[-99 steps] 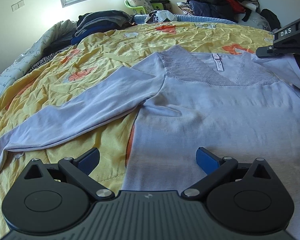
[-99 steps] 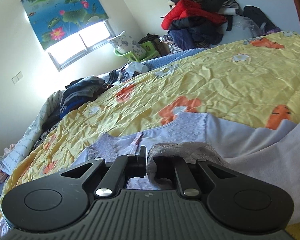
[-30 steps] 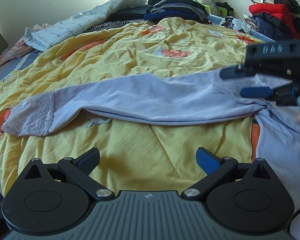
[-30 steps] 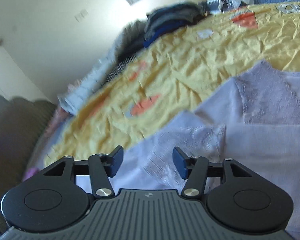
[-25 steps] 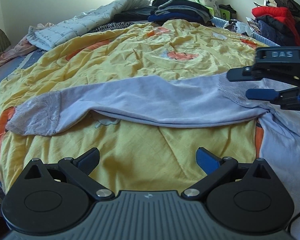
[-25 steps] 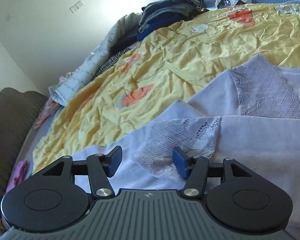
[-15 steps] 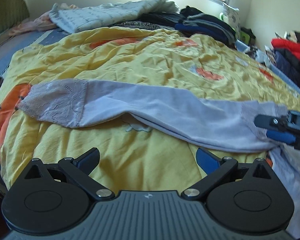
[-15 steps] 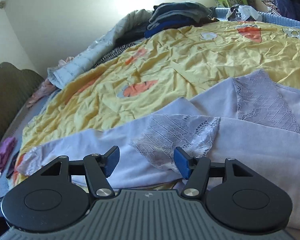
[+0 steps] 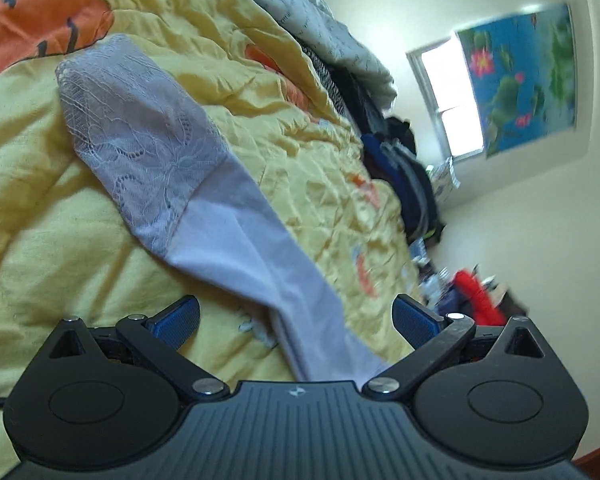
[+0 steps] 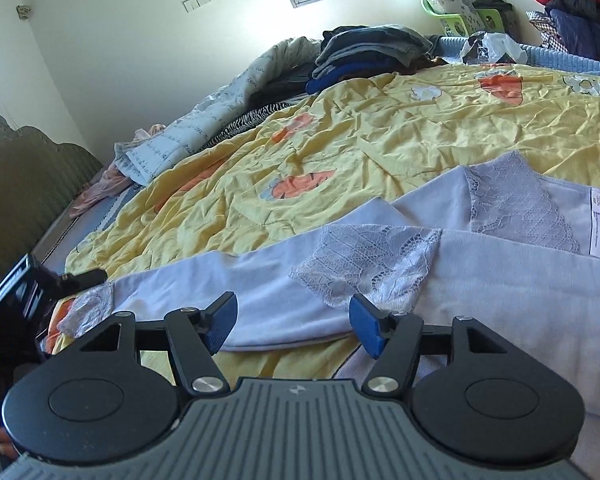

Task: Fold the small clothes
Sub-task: 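Grasp the lace cuff of the other sleeve with the left gripper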

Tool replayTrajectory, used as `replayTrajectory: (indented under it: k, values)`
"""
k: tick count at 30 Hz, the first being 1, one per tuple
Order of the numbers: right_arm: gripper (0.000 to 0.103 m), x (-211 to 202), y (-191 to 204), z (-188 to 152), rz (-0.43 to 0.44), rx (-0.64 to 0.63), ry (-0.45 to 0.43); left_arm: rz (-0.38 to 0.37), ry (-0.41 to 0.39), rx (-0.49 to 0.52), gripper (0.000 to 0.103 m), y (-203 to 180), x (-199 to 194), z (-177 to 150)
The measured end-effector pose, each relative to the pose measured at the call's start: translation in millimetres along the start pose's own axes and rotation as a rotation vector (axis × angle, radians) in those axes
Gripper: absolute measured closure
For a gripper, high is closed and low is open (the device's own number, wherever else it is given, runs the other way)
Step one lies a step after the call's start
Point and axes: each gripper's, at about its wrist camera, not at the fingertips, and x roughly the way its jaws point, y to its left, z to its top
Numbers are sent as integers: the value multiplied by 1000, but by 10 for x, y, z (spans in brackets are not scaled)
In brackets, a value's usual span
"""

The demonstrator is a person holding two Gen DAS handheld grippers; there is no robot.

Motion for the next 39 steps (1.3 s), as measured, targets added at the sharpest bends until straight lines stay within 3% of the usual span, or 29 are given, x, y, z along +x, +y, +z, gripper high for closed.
replayTrajectory:
  k: [6, 9, 13, 14, 16, 18, 21, 23, 26, 32, 39]
  values:
    - [35, -55, -15, -54, 1, 10, 0, -85, -113, -102, 0, 120, 37, 159]
    - [35, -85, -35, -83, -1, 17, 2, -65, -184, -99, 1, 112, 43, 213]
    - [35, -142, -60, -117, -9, 21, 1, -5, -210, -47, 1, 33, 114, 269]
    - [35, -164, -72, -126, -11, 22, -1, 7, -207, -40, 6, 20, 137, 282]
    - [34, -206, -101, -139, -15, 30, -6, 46, -180, -31, 29, 36, 191, 301]
    - [34, -245, -134, -153, -17, 38, -10, 68, -143, -54, 64, 107, 270, 327]
    - [33, -305, -193, -177, -21, 47, -13, 78, -131, -87, 87, 210, 293, 324]
    - [33, -342, -232, -194, -30, 48, -15, 83, -124, -76, 95, 223, 290, 314]
    - [33, -393, -307, -222, -51, 48, -18, 107, -128, -18, 99, 181, 276, 269]
    - [33, -449, -527, -271, -163, 28, -26, 160, -189, 189, 100, -146, 227, 140]
    - [31, -473, -874, -310, -156, 141, -34, 179, -268, 415, 100, -594, 157, -83]
